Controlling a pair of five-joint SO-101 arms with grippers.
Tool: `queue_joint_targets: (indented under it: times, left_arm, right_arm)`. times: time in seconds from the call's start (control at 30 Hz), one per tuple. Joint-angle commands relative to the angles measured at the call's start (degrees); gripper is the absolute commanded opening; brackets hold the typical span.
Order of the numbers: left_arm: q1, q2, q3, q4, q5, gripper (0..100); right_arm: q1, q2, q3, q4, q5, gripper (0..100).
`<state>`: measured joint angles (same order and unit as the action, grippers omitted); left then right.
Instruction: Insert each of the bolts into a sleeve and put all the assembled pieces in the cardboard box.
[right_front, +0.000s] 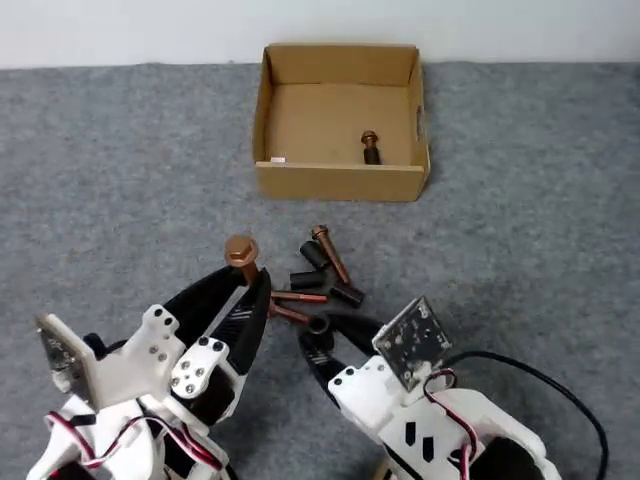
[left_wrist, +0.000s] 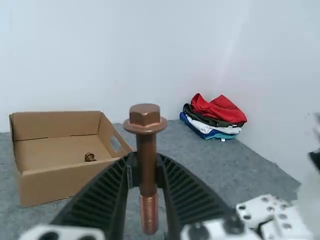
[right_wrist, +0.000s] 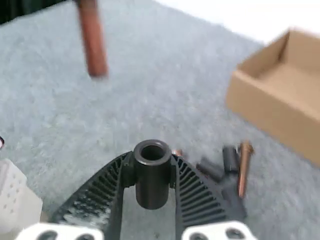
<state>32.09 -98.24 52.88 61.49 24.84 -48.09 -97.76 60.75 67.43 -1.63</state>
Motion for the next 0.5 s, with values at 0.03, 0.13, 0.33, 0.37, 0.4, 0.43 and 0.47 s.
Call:
queue_joint_targets:
  times: [0.03, 0.13, 0.33, 0.37, 0.4, 0.43, 0.47]
  left_arm:
    - [3.16, -0.79, 0.04, -2.11, 2.99, 0]
    - [5.98, -0.7, 0.75, -2.37, 7.91, 0]
    - [6.07, -0.7, 2.77, -5.45, 8.26, 0]
    - [6.07, -0.7, 3.38, -6.33, 8.26, 0]
    - [6.07, -0.7, 4.09, -7.3, 8.09, 0]
    - [5.36, -0.79, 4.7, -8.09, 8.09, 0]
    - [3.96, -0.79, 5.23, -9.05, 8.09, 0]
  right_arm:
    - [-0.84, 1.98, -1.14, -4.62, 4.48, 0.8]
    - [-0.92, 4.09, -0.97, -8.57, 4.84, 0.8]
    - [-1.01, 8.22, -2.2, -12.7, 4.92, 0.8]
    - [-1.01, 8.75, -2.29, -13.14, 5.01, 0.8]
    - [-1.01, 9.1, -2.29, -13.49, 5.01, 0.8]
    - [-1.01, 9.19, -2.29, -13.58, 5.01, 0.8]
    - [-1.01, 9.27, -2.29, -13.58, 5.01, 0.8]
